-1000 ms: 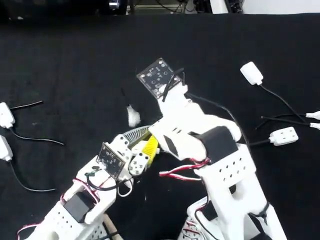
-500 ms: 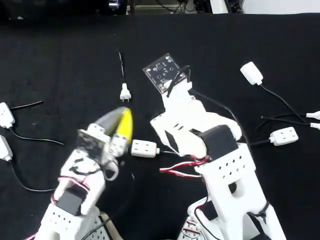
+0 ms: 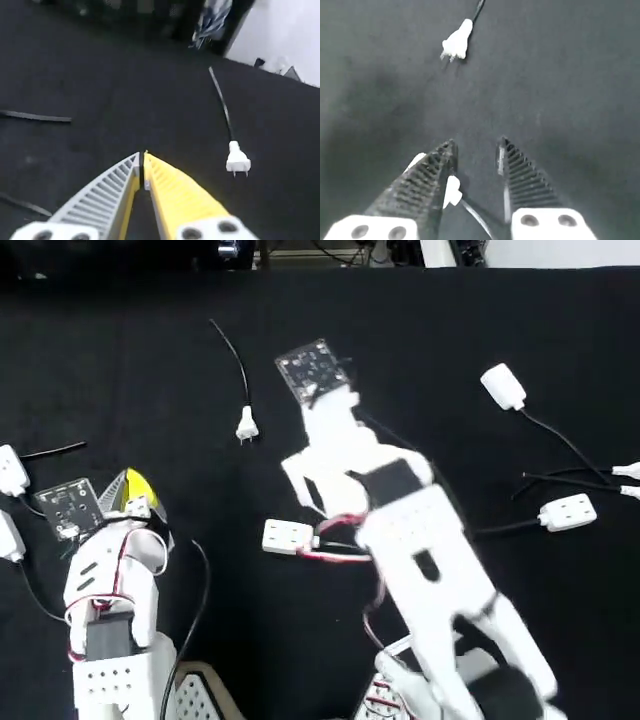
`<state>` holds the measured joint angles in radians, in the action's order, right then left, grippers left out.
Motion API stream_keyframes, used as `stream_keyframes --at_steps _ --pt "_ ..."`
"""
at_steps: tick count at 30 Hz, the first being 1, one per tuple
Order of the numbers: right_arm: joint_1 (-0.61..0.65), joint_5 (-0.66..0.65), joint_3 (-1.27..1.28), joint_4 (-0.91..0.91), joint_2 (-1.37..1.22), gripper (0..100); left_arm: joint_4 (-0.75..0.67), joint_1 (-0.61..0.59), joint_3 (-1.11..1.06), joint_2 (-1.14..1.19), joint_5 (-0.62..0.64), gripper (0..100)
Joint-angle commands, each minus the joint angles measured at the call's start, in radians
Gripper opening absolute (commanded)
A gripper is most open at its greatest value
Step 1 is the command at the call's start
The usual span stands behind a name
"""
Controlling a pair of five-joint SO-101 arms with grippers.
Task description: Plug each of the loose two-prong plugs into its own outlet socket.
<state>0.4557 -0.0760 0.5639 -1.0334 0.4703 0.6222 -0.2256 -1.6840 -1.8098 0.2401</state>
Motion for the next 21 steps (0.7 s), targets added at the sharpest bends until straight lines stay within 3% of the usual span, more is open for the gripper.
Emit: stream_keyframes --at_steps 1,16,21 --pt "0.008 0.000 -0.168 0.028 -0.217 12.8 0.058 -0.015 -0.016 -0.011 0.068 3" --pt "0.081 0.014 -0.920 -0.041 -0.961 12.8 0.060 -0.022 -0.016 -0.006 0.084 3" --pt "0.084 0.097 -1.213 -0.046 -1.170 12.8 0.060 -0.022 -0.016 -0.006 0.084 3"
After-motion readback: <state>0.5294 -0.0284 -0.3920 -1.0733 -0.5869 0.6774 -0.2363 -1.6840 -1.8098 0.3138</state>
